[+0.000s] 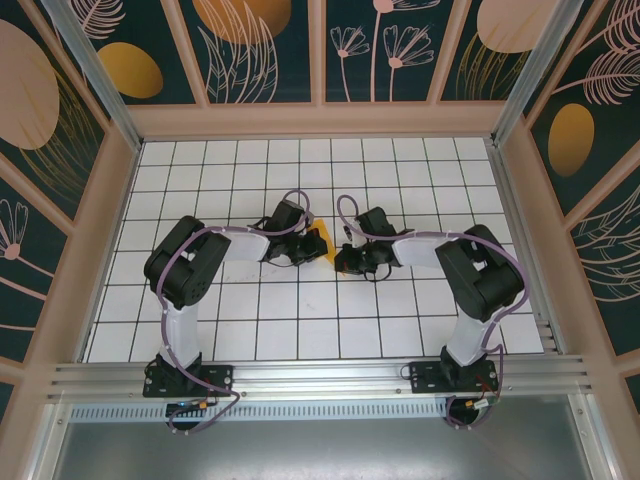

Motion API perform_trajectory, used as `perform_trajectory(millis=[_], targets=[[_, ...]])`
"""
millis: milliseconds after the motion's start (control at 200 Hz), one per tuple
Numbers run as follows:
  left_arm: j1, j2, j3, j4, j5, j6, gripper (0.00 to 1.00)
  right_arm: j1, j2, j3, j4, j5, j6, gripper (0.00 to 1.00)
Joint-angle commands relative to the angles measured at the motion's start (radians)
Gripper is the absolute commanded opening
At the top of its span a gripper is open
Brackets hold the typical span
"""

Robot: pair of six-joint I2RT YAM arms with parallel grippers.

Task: Fold a paper plane with a square sheet of paper (pick it up from the middle)
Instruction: Fold the wing for the fifth time at the center of the table.

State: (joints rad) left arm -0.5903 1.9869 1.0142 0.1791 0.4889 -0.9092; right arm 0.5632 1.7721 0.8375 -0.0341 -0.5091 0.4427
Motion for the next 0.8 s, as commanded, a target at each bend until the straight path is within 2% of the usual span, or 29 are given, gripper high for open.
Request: perform_trajectory(millis=[0,245,500,796], targets=[[0.014,0.078,-0.014,-0.113,-0.181,0.030,0.04,-0.011,-0.012,-0.066,-0.206,0.029,-0.037,0.06],[0.014,0.077,-0.014,-0.113,-0.181,0.030,0.04,-0.010,-0.054,-0.109,-0.224,0.026,-0.044,0.05],[0.014,0.062,-0.012,-0.103,-0.164,0.032,0.05,-0.011,-0.173,-0.051,-0.099,-0.046,-0.015,0.06],[0.014,0.062,-0.007,-0.097,-0.144,0.035,0.05,-0.010,-0.026,0.042,0.010,-0.043,0.027,0.04]])
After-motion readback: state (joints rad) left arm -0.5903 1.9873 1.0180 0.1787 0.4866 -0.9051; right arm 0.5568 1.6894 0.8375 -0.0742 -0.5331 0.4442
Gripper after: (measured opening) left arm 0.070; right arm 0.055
